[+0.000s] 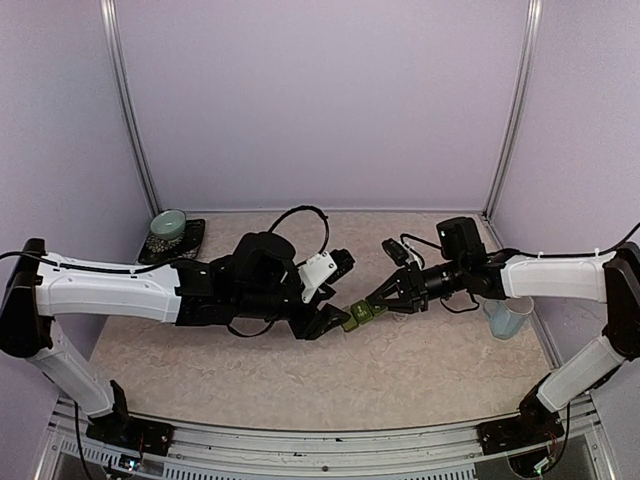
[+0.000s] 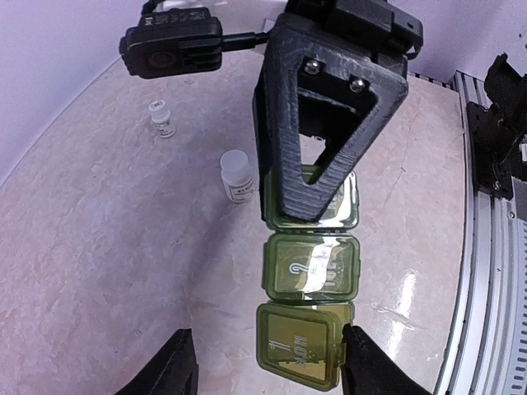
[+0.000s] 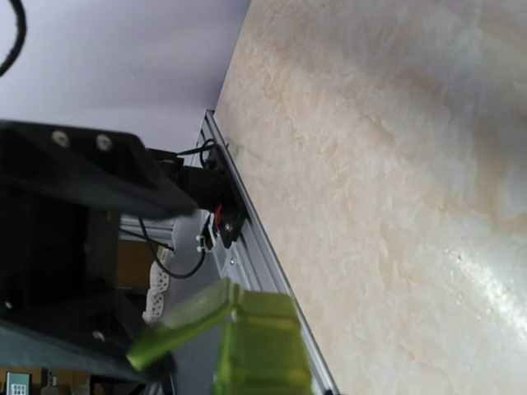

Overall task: Sort the pills into containers
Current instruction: Open the lid of the pill container.

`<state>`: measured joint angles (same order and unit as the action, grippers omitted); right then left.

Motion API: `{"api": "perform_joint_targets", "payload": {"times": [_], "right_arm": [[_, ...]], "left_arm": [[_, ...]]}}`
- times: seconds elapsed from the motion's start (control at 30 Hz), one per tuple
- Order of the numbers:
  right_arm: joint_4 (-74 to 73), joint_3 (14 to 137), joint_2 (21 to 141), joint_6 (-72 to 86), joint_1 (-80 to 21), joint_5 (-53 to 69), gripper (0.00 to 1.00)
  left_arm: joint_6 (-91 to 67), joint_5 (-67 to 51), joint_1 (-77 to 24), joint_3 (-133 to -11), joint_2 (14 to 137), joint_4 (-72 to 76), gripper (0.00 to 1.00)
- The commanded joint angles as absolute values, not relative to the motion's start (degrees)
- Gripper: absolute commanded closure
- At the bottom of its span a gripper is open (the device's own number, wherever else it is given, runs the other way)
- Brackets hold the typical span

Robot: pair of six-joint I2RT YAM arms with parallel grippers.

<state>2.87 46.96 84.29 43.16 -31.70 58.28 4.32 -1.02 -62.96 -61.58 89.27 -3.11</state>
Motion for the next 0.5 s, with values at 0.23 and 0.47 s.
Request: {"api": "perform_joint_targets", "payload": {"times": [0.23, 0.47], "right_arm": [[2.90, 46.14, 82.01, 42.19, -31.29, 60.78, 0.74], [3.39, 45.75, 82.09, 42.01, -31.29, 60.82, 0.73]], "left_arm": [[3.43, 0.87, -62.05, -60.76, 88.08, -0.25, 0.63], [2.74, -1.20, -61.92, -61.23, 88.59, -0.01, 0.90]]}}
